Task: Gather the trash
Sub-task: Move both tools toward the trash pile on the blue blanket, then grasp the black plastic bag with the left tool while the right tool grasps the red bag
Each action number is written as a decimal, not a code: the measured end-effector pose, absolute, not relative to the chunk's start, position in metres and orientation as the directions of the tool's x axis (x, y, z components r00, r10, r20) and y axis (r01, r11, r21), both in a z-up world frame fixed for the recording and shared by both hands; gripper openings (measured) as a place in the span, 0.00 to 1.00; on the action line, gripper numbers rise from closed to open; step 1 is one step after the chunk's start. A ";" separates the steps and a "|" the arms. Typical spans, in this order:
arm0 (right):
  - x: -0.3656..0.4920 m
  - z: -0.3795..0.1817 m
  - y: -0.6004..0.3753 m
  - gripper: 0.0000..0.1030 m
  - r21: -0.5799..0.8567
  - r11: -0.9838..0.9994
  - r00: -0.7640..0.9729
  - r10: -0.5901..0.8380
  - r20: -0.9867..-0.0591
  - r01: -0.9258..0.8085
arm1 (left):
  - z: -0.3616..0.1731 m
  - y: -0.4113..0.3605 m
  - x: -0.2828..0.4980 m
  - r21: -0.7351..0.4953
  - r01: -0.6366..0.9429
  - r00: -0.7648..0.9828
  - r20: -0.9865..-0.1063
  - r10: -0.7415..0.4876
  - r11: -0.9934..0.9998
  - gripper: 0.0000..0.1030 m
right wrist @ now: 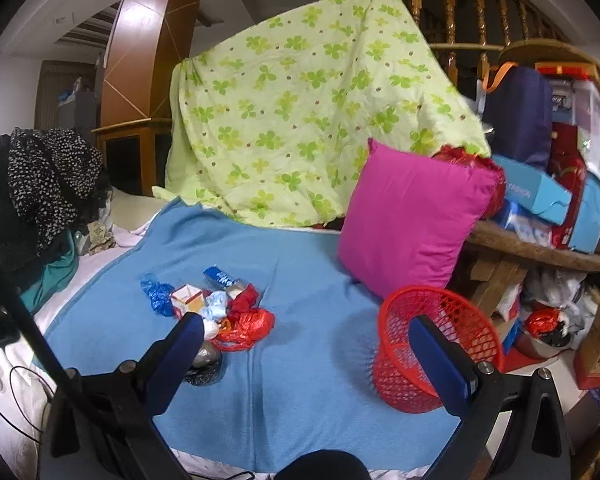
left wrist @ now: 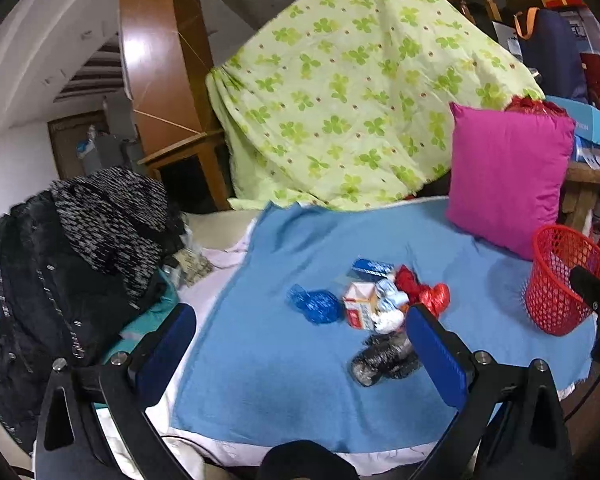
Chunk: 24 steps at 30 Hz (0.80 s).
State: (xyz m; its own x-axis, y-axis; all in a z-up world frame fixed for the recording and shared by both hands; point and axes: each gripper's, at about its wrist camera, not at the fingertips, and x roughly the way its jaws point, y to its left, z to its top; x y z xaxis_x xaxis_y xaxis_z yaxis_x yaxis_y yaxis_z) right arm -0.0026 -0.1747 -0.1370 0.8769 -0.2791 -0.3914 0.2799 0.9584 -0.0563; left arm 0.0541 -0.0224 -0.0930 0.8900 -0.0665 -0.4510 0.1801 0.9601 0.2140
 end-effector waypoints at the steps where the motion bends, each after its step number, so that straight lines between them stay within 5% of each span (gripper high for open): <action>1: 0.000 -0.143 -0.178 1.00 -0.044 0.962 0.878 -0.263 -0.400 0.268 | -0.104 -0.022 0.061 0.212 0.190 0.882 -0.466 -0.071 0.959 1.00; 9: 0.072 -0.229 -0.223 1.00 0.090 0.981 0.821 -0.094 -0.563 0.174 | -0.201 -0.016 0.127 0.135 0.262 0.746 -0.657 -0.112 0.956 1.00; 18: 0.195 -0.292 -0.245 1.00 0.281 0.950 0.740 0.089 -0.667 0.139 | -0.265 -0.022 0.184 0.018 0.364 0.642 -0.730 -0.237 0.931 0.99; 24: 0.276 -0.329 -0.268 0.83 0.448 0.870 0.681 0.199 -0.704 0.208 | -0.296 -0.042 0.215 -0.012 0.477 0.550 -0.776 -0.309 0.879 0.82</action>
State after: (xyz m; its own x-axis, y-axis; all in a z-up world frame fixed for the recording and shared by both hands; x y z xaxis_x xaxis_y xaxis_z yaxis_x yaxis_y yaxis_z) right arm 0.2758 -0.2680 -0.3289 0.6812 0.1993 -0.7044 0.2084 0.8696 0.4476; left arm 0.2151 -0.0421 -0.2962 0.5497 -0.3091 -0.7761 0.4771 0.8788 -0.0120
